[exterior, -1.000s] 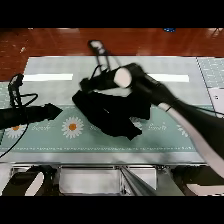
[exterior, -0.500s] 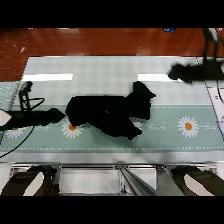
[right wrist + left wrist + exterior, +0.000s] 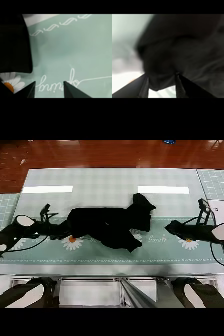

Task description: Fold the shirts.

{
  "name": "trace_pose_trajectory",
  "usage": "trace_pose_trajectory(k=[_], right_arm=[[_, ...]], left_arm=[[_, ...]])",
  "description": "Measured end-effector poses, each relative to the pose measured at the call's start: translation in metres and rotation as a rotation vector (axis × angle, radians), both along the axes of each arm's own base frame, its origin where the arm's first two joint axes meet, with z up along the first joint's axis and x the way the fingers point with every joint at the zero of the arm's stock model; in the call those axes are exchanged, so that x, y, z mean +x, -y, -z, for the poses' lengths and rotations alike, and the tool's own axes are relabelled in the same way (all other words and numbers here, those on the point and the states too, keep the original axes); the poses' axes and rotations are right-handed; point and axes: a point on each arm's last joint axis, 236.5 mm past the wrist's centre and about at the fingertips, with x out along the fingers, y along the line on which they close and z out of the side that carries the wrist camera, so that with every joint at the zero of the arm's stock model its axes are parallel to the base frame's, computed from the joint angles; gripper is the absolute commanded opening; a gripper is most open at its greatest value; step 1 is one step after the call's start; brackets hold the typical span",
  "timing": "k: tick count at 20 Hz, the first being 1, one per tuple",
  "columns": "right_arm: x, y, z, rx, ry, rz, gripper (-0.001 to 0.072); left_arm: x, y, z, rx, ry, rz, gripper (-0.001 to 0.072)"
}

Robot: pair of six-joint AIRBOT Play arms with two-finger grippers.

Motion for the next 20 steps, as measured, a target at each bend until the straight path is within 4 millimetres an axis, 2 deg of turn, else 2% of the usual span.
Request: trace_pose_trajectory(k=[1,2,6,12,13,14,15,17,18,19,20], right_arm=[[0.002,-0.002,0.003,0.015,0.003,0.008,0.0395],[0.003,-0.004,0.007,0.027,-0.003,0.01,0.0395],[0.022,-0.022,0.025,0.13,-0.025,0.011,0.0395],[0.068,-0.056,0.055,0.254,-0.105,-0.066,0.0393],[0.073,-0.064,0.059,0.265,-0.117,-0.092,0.0312],[0.081,-0.073,0.06,0.271,-0.119,-0.118,0.015],[0.085,-0.084,0.062,0.275,-0.129,-0.158,0.0023],[0.102,-0.1,0.051,0.28,-0.094,-0.224,0.0023],[0.112,-0.107,0.039,0.279,-0.063,-0.259,0.0023],[0.122,-0.11,0.021,0.273,-0.022,-0.29,0.0022],[0.136,-0.11,-0.005,0.254,0.043,-0.316,0.0023]], left_arm=[[0.002,0.005,0.004,-0.019,-0.004,0.001,0.009],[0.003,0.007,0.007,-0.023,-0.001,0.013,0.0019],[0.011,0.017,0.003,-0.059,0.038,0.089,0.0019],[0.03,0.025,-0.021,-0.1,0.101,0.148,0.0019],[0.032,0.026,-0.024,-0.103,0.106,0.152,0.0019],[0.033,0.026,-0.025,-0.104,0.11,0.155,0.0019],[0.034,0.027,-0.027,-0.108,0.113,0.156,0.0019],[0.039,0.026,-0.035,-0.116,0.127,0.162,0.0018],[0.047,0.023,-0.044,-0.117,0.153,0.162,0.0018],[0.057,0.02,-0.059,-0.12,0.193,0.168,0.0018],[0.07,0.017,-0.081,-0.119,0.251,0.173,0.0018]])
